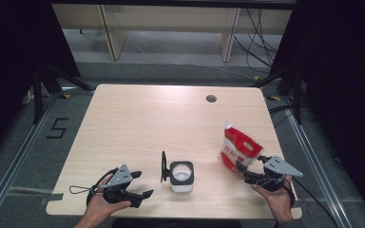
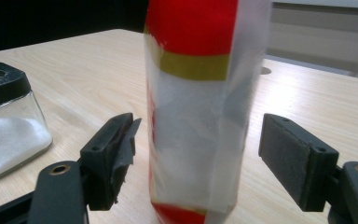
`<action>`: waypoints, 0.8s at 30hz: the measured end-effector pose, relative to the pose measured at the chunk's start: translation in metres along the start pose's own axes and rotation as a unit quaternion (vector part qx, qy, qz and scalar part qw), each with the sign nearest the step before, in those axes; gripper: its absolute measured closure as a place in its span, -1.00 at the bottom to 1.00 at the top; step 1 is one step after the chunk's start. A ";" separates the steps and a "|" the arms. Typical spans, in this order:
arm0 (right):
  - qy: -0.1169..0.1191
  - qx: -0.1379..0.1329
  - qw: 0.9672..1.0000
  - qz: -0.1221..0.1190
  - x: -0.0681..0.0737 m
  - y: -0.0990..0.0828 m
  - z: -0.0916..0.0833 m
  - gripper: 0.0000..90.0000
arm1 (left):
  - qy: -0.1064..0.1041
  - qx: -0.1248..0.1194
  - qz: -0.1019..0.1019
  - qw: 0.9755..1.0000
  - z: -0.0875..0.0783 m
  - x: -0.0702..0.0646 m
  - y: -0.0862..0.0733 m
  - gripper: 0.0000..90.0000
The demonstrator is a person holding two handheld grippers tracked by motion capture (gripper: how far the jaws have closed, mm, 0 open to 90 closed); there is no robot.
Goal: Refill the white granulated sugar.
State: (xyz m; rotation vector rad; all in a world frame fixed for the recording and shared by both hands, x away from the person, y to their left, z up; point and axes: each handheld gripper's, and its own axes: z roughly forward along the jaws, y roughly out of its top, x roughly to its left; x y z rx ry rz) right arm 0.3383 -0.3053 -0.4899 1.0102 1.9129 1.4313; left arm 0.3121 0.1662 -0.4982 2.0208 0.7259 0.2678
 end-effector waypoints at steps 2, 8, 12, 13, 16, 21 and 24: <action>0.002 -0.002 1.000 -0.008 0.001 0.001 -0.002 -0.42 | 0.000 0.000 0.001 1.000 0.000 0.000 0.000 -0.56; -0.013 0.009 1.000 0.012 0.005 0.002 -0.017 -0.51 | -0.001 -0.005 0.008 1.000 0.000 0.001 0.000 -0.56; -0.023 0.006 1.000 -0.008 0.008 0.003 -0.023 -0.53 | -0.001 -0.005 0.008 1.000 0.000 0.001 0.000 -0.56; -0.035 0.001 0.999 -0.006 0.012 0.003 -0.026 -0.53 | -0.001 -0.005 0.008 1.000 0.000 0.001 0.000 -0.56; -0.022 0.024 0.999 -0.009 0.012 0.003 -0.029 -0.55 | -0.001 -0.004 0.010 1.000 0.000 0.002 0.000 -0.56; -0.027 0.031 0.999 -0.008 0.015 0.002 -0.033 -0.56 | -0.001 -0.003 0.013 1.000 0.000 0.002 0.000 -0.56; -0.032 0.034 0.999 -0.008 0.018 0.002 -0.034 -0.59 | 0.003 -0.003 -0.003 1.000 -0.001 0.001 0.000 -0.56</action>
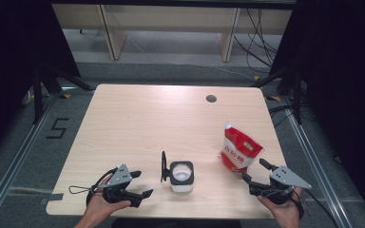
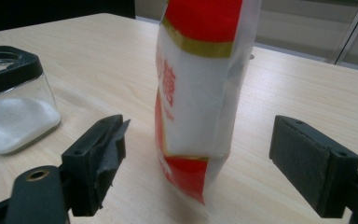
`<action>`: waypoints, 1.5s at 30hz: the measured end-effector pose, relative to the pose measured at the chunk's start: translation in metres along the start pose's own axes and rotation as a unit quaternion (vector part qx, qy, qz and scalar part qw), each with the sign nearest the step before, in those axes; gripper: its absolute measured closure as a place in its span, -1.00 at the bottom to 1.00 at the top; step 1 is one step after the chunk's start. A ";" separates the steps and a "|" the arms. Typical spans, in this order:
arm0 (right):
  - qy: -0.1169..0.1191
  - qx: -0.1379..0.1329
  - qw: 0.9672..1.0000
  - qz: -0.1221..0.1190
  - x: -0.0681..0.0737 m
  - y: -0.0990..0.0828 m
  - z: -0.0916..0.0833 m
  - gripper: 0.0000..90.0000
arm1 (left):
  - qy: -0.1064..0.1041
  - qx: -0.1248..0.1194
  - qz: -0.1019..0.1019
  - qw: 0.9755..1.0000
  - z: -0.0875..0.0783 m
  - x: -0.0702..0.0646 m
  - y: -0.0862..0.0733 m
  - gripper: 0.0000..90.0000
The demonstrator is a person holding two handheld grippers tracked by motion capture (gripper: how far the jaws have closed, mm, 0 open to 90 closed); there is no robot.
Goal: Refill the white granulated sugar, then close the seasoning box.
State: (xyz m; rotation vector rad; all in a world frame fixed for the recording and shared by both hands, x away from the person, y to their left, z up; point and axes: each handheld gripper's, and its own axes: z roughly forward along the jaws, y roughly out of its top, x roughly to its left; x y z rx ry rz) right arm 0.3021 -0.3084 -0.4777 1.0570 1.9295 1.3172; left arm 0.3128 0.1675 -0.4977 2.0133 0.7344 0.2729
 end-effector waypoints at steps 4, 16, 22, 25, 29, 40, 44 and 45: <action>-0.004 0.005 1.000 -0.012 0.001 -0.002 -0.002 -0.60 | -0.003 -0.004 -0.004 1.000 0.000 -0.001 0.002 -0.56; 0.003 0.022 1.000 -0.006 0.008 -0.006 -0.010 -0.61 | -0.003 -0.012 -0.006 1.000 -0.002 -0.001 0.005 -0.57; 0.001 0.030 1.000 0.003 0.014 -0.008 -0.012 -0.62 | -0.004 -0.013 0.004 1.000 -0.003 0.000 0.008 -0.57; 0.010 0.026 1.000 -0.002 0.015 -0.008 -0.012 -0.62 | 0.001 -0.015 -0.013 1.000 -0.003 -0.001 0.009 -0.57; 0.011 0.037 0.999 0.009 0.021 -0.008 -0.014 -0.62 | 0.004 -0.012 -0.002 1.000 -0.003 -0.001 0.011 -0.57; 0.018 0.037 0.999 -0.009 0.022 -0.008 -0.010 -0.62 | -0.011 -0.026 -0.002 1.000 -0.006 -0.005 0.024 0.05; 0.023 0.039 0.999 -0.021 0.022 -0.008 -0.010 -0.62 | -0.024 -0.038 0.011 0.999 -0.007 -0.006 0.033 0.52; 0.023 0.039 0.999 -0.021 0.022 -0.008 -0.010 -0.62 | -0.024 -0.038 0.011 0.999 -0.007 -0.006 0.033 0.59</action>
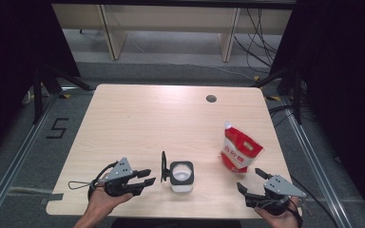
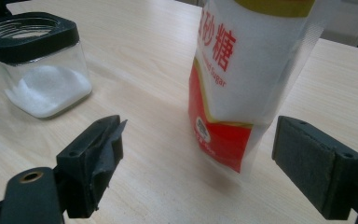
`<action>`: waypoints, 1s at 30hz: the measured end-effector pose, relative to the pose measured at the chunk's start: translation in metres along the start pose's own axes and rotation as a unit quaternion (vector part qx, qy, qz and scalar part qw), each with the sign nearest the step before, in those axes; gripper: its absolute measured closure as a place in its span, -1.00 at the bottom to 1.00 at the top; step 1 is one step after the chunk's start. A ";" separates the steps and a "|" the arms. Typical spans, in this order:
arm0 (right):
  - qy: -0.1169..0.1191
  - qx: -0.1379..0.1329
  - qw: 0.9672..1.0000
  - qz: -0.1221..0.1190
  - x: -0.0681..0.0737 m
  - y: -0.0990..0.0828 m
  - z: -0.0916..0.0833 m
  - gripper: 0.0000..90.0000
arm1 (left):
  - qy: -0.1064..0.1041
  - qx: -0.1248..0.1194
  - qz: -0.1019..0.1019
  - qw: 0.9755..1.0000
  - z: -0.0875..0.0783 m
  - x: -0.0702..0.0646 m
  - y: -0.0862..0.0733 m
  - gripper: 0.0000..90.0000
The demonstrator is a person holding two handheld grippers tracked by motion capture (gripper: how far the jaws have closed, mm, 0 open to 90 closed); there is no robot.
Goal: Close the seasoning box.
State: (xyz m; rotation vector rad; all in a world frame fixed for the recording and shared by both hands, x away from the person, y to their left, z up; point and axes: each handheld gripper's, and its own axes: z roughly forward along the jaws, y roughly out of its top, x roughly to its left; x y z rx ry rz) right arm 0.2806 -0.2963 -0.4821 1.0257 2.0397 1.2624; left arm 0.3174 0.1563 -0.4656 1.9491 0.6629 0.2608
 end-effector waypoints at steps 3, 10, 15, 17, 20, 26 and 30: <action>0.000 -0.001 1.000 0.008 0.001 0.000 0.000 -0.62 | -0.001 -0.005 0.010 1.000 0.000 -0.004 0.008 0.83; 0.001 -0.005 1.000 0.000 0.000 0.000 0.001 -0.62 | -0.003 -0.006 0.032 0.999 0.004 -0.011 0.021 0.98; 0.001 -0.004 1.000 0.004 0.000 0.000 0.001 -0.62 | -0.004 -0.011 0.033 0.999 0.005 -0.014 0.030 0.99; -0.002 -0.005 1.000 0.004 0.000 0.001 0.001 -0.62 | -0.001 -0.014 0.039 0.999 0.004 -0.013 0.033 0.99; 0.000 -0.007 1.000 0.002 0.000 0.001 0.002 -0.62 | -0.002 -0.020 0.039 0.999 0.004 -0.013 0.036 0.98; 0.007 -0.001 1.000 0.010 0.002 0.000 0.002 -0.61 | -0.003 -0.017 0.040 0.999 0.004 -0.013 0.039 0.98; 0.001 -0.002 1.000 0.000 0.000 0.000 0.001 -0.61 | -0.004 -0.011 0.048 0.999 0.005 -0.013 0.041 0.98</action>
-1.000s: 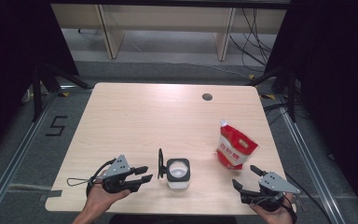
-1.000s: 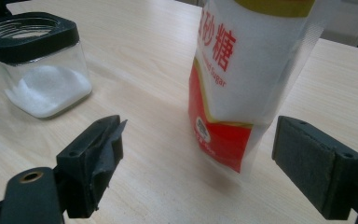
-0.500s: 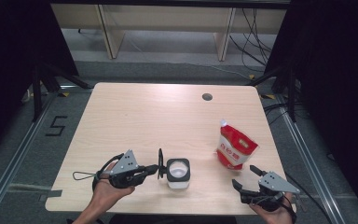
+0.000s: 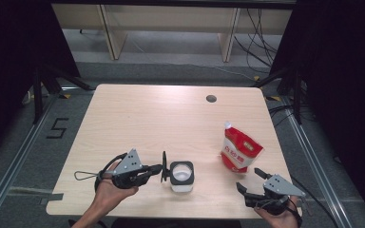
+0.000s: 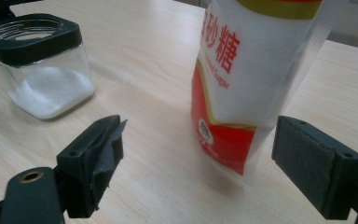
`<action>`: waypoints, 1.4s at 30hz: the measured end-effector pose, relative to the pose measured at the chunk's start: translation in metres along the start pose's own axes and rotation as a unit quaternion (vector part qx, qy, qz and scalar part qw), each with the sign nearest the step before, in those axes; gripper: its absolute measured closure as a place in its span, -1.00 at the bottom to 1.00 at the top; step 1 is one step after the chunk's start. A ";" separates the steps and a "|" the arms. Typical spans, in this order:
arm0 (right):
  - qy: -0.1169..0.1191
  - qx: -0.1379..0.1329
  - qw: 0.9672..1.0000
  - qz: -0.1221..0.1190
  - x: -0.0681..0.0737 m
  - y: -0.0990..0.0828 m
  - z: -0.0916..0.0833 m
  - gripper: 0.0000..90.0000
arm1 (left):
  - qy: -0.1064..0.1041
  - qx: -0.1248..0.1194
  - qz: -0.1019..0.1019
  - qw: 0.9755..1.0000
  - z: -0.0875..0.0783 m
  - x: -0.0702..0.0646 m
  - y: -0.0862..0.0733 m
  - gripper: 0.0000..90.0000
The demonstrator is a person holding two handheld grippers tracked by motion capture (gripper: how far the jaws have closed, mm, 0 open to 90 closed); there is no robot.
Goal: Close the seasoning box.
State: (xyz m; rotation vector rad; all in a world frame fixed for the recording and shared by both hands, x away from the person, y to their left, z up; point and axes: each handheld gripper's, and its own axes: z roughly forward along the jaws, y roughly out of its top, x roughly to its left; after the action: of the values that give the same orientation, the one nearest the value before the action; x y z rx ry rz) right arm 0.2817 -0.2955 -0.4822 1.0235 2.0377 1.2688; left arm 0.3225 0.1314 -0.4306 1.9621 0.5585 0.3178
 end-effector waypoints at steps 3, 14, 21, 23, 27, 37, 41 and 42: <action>-0.003 0.000 1.000 0.008 0.001 0.000 0.000 -0.61 | 0.000 0.001 0.001 1.000 0.002 0.000 0.002 0.98; 0.001 -0.002 1.000 0.006 0.002 0.001 0.000 -0.61 | -0.018 0.006 0.013 1.000 0.012 -0.006 0.008 0.98; 0.003 0.001 1.000 0.007 0.002 0.001 0.000 -0.61 | -0.023 0.009 0.011 1.000 0.023 -0.010 0.008 0.98; 0.002 0.000 1.000 0.005 0.002 0.001 0.000 -0.61 | -0.024 0.015 0.014 1.000 0.026 -0.010 0.009 0.98; 0.003 0.002 1.000 0.005 0.002 0.001 0.000 -0.61 | -0.026 0.016 0.008 1.000 0.029 -0.012 0.008 0.99; 0.004 0.001 1.000 0.006 0.002 0.001 0.000 -0.61 | -0.037 0.031 0.012 0.999 0.041 -0.017 0.004 0.98; 0.006 0.001 1.000 0.006 0.003 0.001 0.000 -0.61 | -0.040 0.041 0.020 0.998 0.043 -0.017 0.002 0.98; 0.003 -0.001 1.000 0.000 0.002 0.001 0.000 -0.61 | -0.038 0.037 0.014 0.998 0.045 -0.018 0.001 0.98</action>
State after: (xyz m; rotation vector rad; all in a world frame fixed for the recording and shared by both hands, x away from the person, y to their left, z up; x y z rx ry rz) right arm 0.2808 -0.2937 -0.4810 1.0190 2.0403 1.2756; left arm 0.3280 0.0869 -0.4492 2.0469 0.5002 0.2425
